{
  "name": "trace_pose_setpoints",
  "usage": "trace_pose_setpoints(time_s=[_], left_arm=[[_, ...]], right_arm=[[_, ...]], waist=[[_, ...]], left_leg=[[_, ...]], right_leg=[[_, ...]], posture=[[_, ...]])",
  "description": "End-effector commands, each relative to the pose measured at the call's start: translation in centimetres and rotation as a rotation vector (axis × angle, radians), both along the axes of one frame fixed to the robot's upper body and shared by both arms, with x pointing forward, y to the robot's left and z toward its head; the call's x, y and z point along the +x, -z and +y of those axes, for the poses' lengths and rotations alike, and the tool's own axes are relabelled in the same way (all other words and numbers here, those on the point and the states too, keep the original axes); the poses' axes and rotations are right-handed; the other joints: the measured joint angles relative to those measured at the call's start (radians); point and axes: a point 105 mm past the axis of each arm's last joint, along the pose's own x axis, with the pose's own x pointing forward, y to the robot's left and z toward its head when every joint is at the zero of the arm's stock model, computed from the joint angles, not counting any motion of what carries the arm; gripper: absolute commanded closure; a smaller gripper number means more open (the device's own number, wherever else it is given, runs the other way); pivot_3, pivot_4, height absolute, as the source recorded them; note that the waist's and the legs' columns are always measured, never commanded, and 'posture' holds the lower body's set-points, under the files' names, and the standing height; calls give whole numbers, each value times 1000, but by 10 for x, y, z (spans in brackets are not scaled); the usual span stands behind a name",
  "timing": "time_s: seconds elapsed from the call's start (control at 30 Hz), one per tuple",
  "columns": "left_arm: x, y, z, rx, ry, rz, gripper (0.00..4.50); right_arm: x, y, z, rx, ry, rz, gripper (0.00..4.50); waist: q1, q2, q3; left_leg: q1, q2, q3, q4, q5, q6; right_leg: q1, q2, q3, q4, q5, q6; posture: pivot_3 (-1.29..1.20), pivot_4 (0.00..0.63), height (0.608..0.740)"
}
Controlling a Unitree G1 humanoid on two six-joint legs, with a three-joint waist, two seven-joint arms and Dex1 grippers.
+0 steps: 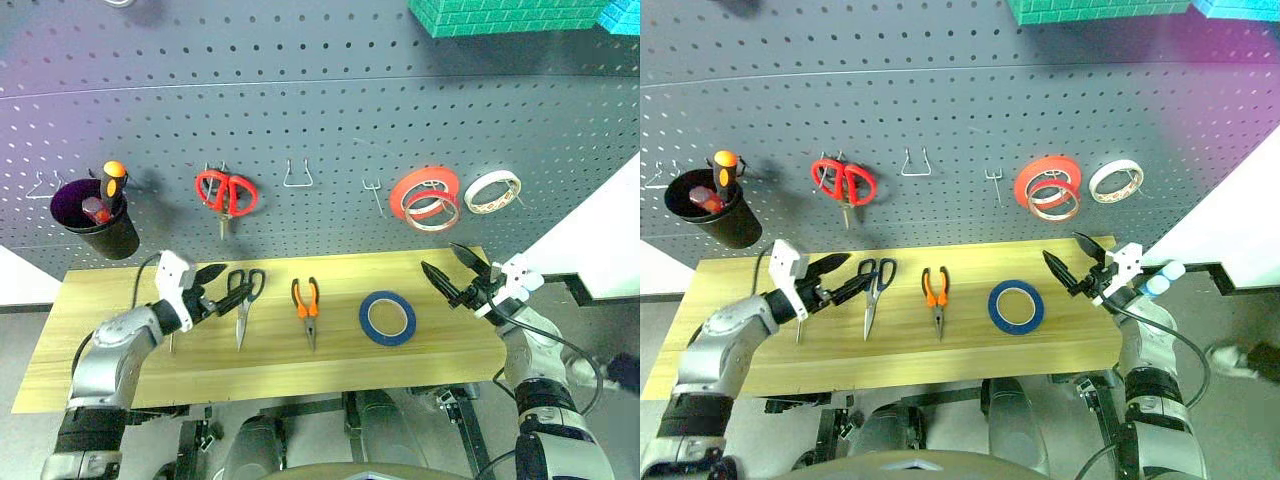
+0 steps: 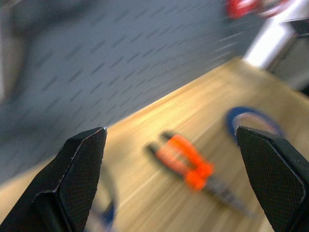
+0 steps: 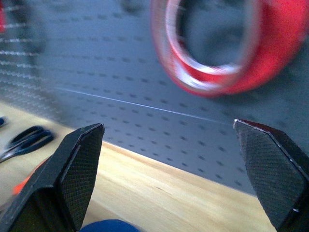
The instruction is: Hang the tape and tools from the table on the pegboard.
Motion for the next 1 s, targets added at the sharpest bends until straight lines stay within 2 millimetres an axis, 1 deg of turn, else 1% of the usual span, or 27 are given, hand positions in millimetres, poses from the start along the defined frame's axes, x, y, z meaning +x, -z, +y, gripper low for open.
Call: trace_pose_setpoints(time_s=[0.03, 0.13, 0.17, 0.23, 0.33, 0.43, 0.53, 0.6, 0.67, 0.73, 0.83, 0.97, 1.0], left_arm=[[-3, -15, -12, -15, 85, -22, 27], [-4, -21, -17, -36, 116, -19, 27], [-7, -21, -20, -44, 148, 1, 27], [-12, -25, -28, -49, 217, -7, 27], [-20, -32, -34, -54, 299, -27, 27], [-26, -35, -36, -38, 358, -43, 27], [-32, -41, -36, -35, 400, -42, 27], [-40, -40, -37, -28, 439, -11, 27], [-45, -40, -37, -3, 461, -18, 27], [-51, -39, -39, -1, 488, 8, 27], [-54, -38, -39, 49, 512, -2, 27], [-50, -40, -36, 93, 499, -32, 27], [-49, -41, -35, 103, 496, -38, 27]], right_arm=[[-7, -10, 5, -95, -80, -20, 0], [-17, -13, 11, -114, -165, 8, 0], [-21, -18, 14, -101, -210, 27, 0], [-34, -25, 24, -146, -330, 30, 0], [-38, -31, 30, -176, -388, 19, 0], [-35, -28, 33, -239, -396, 6, 0], [-34, -28, 36, -237, -412, 20, 0], [-35, -27, 41, -214, -430, 39, 0], [-36, -28, 44, -198, -438, 49, 0], [-34, -26, 46, -220, -427, 37, 0], [-36, -20, 51, -236, -440, 39, 0], [-37, -13, 55, -243, -432, 49, 0], [-37, -9, 56, -276, -428, 51, 0]], waist=[[-1, 0, 0], [-1, 0, 0], [-1, 0, 0], [0, 0, 0], [-3, 0, -1], [-3, -1, -1], [-2, -1, -1], [-2, -1, -1], [-1, 0, 0], [-1, 0, 1], [0, 0, 3], [0, 1, 4], [0, 1, 4]], left_leg=[[0, 0, 0, 0, 0, 0], [0, 0, 0, 0, 0, 0], [0, 0, 0, 0, 0, 0], [1, 0, 0, 1, 0, 0], [1, 0, 0, 1, 0, -1], [1, 0, -1, 1, 0, -1], [1, 0, -2, 1, 0, -1], [1, 0, -2, 1, 0, -1], [1, 0, -2, 1, 0, -1], [1, 0, -2, 1, 0, -1], [1, 0, -3, 1, 0, -1], [1, 0, -3, 1, 0, -1], [1, 0, -3, 1, 0, -1]], right_leg=[[0, 0, 0, 0, 0, 0], [0, 0, 0, 0, 0, 0], [0, 0, 0, 0, 0, 0], [0, 0, 0, 1, -2, -2], [0, 0, 0, 1, -2, -3], [0, 2, 1, 1, -2, -3], [0, 3, 1, 1, -2, -3], [0, 3, 1, 1, -2, -3], [0, 3, 2, 1, -2, -4], [0, 3, 2, 1, -3, -5], [0, 3, 2, 1, -4, -6], [0, 3, 2, 2, -4, -7], [-1, 3, 2, 2, -4, -7]], posture=[[-120, 121, 733], [-137, 117, 733], [-137, 117, 733], [-144, 115, 733], [-144, 116, 733], [-142, 119, 733], [-133, 138, 733], [-132, 149, 733], [-129, 167, 733], [-128, 172, 733], [-130, 181, 733], [-133, 184, 733], [-134, 186, 733]])
